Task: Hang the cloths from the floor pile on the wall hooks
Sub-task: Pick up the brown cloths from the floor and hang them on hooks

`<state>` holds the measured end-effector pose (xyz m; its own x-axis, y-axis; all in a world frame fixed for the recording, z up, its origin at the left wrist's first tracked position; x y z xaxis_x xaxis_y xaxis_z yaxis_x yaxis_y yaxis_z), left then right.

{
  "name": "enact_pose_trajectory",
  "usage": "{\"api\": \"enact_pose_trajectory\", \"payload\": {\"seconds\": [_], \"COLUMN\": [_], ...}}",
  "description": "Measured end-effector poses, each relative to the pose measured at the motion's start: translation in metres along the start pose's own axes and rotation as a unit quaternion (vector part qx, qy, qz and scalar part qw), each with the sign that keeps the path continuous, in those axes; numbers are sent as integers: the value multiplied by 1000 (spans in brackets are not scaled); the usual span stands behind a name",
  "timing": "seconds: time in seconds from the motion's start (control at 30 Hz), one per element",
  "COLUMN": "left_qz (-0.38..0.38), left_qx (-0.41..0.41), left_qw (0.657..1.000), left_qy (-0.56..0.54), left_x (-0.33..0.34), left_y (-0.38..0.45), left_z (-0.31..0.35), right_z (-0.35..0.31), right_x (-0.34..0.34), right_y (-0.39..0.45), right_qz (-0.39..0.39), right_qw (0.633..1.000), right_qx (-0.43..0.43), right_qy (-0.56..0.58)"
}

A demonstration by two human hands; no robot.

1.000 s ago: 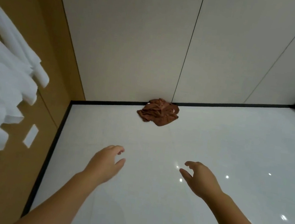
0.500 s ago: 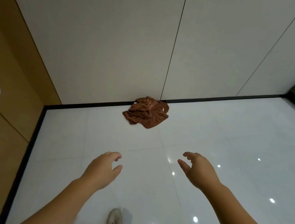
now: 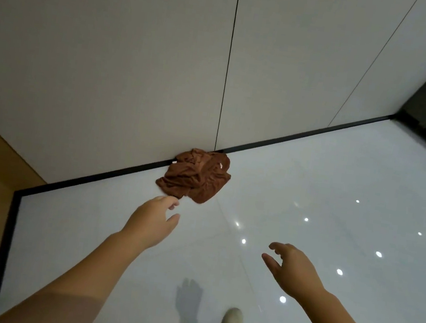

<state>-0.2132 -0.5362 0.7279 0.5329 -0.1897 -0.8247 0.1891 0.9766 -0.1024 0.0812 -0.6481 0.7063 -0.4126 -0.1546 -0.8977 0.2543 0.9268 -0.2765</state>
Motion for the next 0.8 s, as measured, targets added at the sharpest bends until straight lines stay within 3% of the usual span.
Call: {"api": "enact_pose_trajectory", "payload": {"seconds": [0.4,0.8], "left_qz": [-20,-36], "left_qx": [-99,-161], "left_qw": [995,984], "left_qy": [-25,-62], "left_x": [46,55], "left_y": [200,359], "left_z": [23,-2], "right_z": [3,-66], "right_x": [-56,-93], "right_y": [273,485], "right_qz": [-54,-74], "right_qw": [998,995], "right_qx": [-34,-62], "right_qy": [-10,-17]}}
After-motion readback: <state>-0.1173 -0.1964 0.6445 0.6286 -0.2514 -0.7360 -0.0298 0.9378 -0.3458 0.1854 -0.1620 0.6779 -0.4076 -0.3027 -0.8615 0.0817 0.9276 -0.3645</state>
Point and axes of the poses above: each hand's wrist, its own y-axis towards the middle knuckle, its own x-axis out of the palm, z = x × y, the point moved 3 cm from there along y, towards the middle knuckle, and after that the axes turned 5 degrees about z, right-handed, at the moved point
